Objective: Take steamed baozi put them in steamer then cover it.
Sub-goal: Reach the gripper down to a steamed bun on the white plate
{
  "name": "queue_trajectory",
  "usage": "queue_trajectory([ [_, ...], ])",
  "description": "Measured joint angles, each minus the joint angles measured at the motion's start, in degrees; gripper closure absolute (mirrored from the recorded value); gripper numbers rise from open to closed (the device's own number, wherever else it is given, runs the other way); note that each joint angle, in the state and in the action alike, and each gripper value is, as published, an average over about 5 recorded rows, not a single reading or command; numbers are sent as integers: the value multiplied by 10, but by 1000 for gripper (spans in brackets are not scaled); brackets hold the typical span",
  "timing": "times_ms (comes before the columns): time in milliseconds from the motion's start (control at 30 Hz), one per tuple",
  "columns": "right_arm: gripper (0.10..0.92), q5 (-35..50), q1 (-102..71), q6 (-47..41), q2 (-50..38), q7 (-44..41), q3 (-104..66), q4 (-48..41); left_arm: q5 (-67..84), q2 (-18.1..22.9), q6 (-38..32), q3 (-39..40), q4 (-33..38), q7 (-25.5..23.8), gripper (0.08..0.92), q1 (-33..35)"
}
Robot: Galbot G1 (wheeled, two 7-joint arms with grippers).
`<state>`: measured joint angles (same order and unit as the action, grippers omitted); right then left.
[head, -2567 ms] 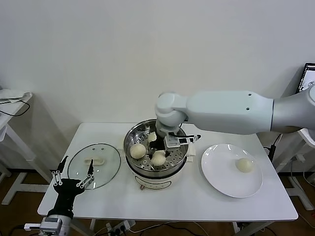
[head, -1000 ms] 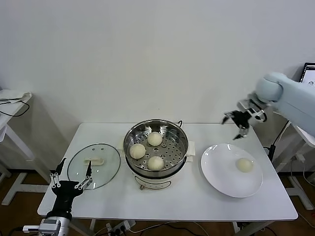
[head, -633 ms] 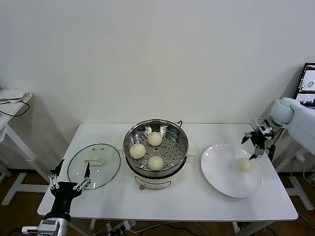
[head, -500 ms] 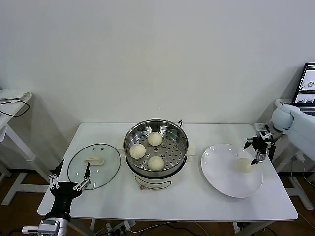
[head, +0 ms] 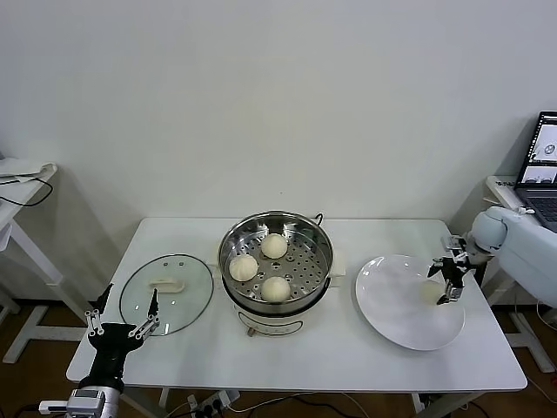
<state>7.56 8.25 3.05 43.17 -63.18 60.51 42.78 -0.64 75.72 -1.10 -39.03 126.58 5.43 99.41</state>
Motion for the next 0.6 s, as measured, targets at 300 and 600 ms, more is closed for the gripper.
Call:
queue_trajectory([
  [300, 383, -5, -1, -10, -5, 5, 2, 8, 0, -1, 1, 0, -1, 0, 177, -2],
  [600, 419, 4, 42, -20, -13, -10, 27, 41, 0, -3, 3, 4, -2, 1, 177, -8],
])
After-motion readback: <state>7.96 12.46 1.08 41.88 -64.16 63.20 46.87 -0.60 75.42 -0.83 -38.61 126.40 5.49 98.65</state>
